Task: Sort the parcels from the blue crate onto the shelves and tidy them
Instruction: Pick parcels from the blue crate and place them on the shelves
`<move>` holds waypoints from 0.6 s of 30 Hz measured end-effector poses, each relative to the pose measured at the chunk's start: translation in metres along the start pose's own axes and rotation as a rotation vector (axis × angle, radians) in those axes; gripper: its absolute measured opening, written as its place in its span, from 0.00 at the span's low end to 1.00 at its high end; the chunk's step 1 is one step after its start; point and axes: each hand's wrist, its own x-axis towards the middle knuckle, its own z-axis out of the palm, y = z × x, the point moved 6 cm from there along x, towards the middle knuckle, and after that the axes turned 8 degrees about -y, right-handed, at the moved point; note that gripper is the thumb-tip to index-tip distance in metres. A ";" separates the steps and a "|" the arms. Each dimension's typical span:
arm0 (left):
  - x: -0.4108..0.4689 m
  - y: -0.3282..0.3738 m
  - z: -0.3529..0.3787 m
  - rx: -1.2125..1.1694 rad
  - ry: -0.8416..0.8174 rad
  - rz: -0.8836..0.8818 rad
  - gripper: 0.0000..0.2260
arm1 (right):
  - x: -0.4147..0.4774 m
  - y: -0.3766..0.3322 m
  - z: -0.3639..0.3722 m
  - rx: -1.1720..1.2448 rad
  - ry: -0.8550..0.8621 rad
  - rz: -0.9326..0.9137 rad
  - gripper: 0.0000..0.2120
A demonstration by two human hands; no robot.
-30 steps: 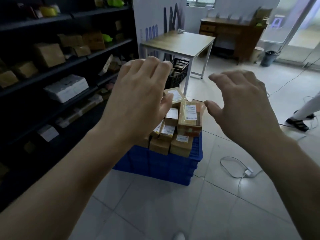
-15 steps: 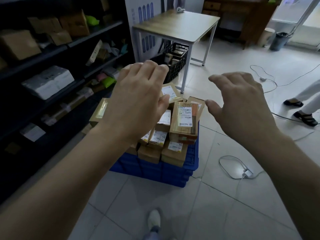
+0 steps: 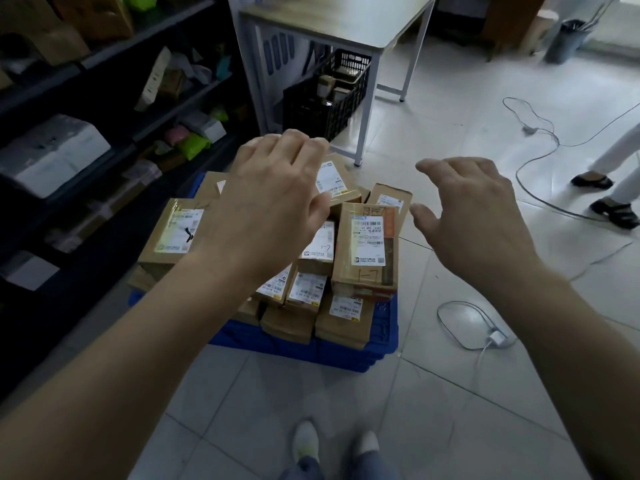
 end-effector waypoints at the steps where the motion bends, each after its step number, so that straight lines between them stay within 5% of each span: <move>1: 0.005 -0.001 0.007 -0.008 -0.016 -0.007 0.20 | 0.007 0.004 0.006 0.003 -0.019 0.000 0.24; 18: 0.019 0.003 0.132 -0.095 -0.170 -0.230 0.19 | 0.074 0.069 0.122 0.024 -0.304 -0.040 0.21</move>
